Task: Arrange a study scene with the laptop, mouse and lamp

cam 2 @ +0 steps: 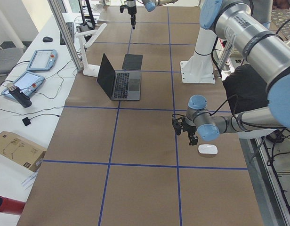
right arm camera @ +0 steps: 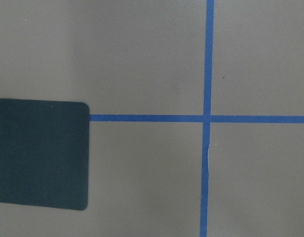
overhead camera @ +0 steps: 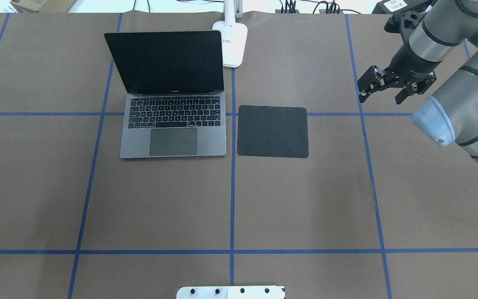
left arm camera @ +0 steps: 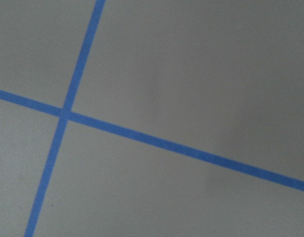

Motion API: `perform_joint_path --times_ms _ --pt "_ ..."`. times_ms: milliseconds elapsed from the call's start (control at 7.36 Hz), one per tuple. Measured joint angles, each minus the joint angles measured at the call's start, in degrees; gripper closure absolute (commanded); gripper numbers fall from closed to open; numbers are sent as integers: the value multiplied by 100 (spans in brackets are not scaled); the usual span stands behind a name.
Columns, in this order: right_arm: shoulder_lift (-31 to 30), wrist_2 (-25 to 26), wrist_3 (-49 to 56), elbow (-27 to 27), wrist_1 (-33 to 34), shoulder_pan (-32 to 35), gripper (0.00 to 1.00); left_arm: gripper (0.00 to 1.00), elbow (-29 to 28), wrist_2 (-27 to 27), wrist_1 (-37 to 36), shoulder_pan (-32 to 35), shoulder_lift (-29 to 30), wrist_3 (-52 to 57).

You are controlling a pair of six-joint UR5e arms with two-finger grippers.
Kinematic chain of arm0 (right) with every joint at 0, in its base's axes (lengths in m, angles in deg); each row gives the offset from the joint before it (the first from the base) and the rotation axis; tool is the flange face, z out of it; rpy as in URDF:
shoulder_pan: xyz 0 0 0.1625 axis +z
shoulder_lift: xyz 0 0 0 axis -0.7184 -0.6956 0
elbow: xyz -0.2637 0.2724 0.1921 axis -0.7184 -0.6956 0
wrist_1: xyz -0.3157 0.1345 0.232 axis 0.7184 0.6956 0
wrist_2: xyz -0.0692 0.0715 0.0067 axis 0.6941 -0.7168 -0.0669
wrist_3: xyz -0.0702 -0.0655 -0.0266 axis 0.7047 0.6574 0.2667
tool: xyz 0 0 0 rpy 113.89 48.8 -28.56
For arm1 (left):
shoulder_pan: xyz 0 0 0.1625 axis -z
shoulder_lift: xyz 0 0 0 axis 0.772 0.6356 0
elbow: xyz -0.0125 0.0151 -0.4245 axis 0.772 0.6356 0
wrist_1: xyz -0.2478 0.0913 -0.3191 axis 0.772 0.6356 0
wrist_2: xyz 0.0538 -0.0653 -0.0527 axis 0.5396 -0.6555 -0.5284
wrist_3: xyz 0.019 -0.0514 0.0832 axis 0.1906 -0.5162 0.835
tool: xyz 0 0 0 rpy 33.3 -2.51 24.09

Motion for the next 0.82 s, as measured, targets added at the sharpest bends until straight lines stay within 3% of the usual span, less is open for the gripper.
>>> perform_joint_path --times_ms 815 --pt "58 266 -10 -22 -10 -174 0 0 -81 322 269 -1345 -227 -280"
